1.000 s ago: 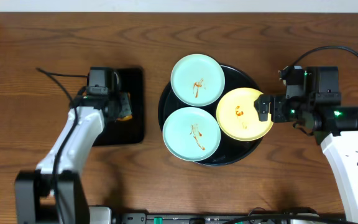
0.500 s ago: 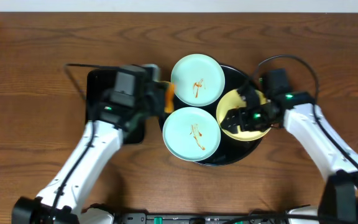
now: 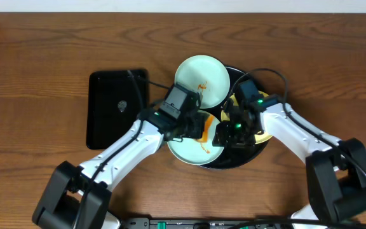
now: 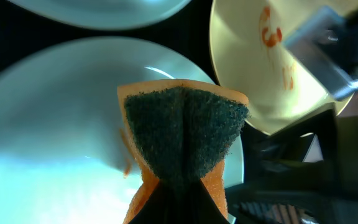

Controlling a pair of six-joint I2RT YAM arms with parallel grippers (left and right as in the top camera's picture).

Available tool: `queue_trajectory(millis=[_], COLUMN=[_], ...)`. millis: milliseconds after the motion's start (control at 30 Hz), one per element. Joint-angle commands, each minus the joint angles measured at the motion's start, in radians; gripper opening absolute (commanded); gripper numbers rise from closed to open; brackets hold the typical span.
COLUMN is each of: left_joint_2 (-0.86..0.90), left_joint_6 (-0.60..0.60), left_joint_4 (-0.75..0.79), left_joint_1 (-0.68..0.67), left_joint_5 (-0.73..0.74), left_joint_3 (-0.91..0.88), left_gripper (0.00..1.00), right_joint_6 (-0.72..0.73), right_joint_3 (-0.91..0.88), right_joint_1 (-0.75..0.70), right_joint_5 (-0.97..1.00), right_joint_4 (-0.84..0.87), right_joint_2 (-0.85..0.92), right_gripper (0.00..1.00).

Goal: Clean dirty plates on tray and stack at the side

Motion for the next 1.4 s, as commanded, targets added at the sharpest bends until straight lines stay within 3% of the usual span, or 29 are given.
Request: queue_trajectory(millis=[0, 267, 467, 833, 1033, 1367], left_joint_2=[0.006, 0.050, 0.106, 0.142, 0.142, 0.142], left_joint_6=[-0.069, -0.264, -0.316, -0.314, -0.314, -0.305], left_joint_4=[0.005, 0.001, 0.006, 0.027, 0.027, -0.011], left_joint_1=[-0.019, -0.040, -0.062, -0.085, -0.085, -0.027], left_joint_5=[0.009, 0.009, 0.010, -0.017, -0.028, -0.305], left_joint_3=[0.016, -0.002, -0.002, -0.002, -0.002, -0.002], left_gripper=[0.07, 0.07, 0.07, 0.08, 0.08, 0.07], right_joint_6=[0.069, 0.116, 0.118, 0.127, 0.171, 0.172], right_joint_3=[-0.005, -0.005, -0.005, -0.006, -0.006, -0.006], right_joint_1=[0.014, 0.014, 0.016, 0.056, 0.072, 0.071], right_joint_5=[0.029, 0.116, 0.125, 0.132, 0.162, 0.162], right_joint_4=[0.008, 0.019, 0.033, 0.068, 0.067, 0.056], right_joint_2=[0.022, 0.025, 0.025, 0.025, 0.025, 0.025], right_gripper=[0.50, 0.30, 0.17, 0.16, 0.03, 0.01])
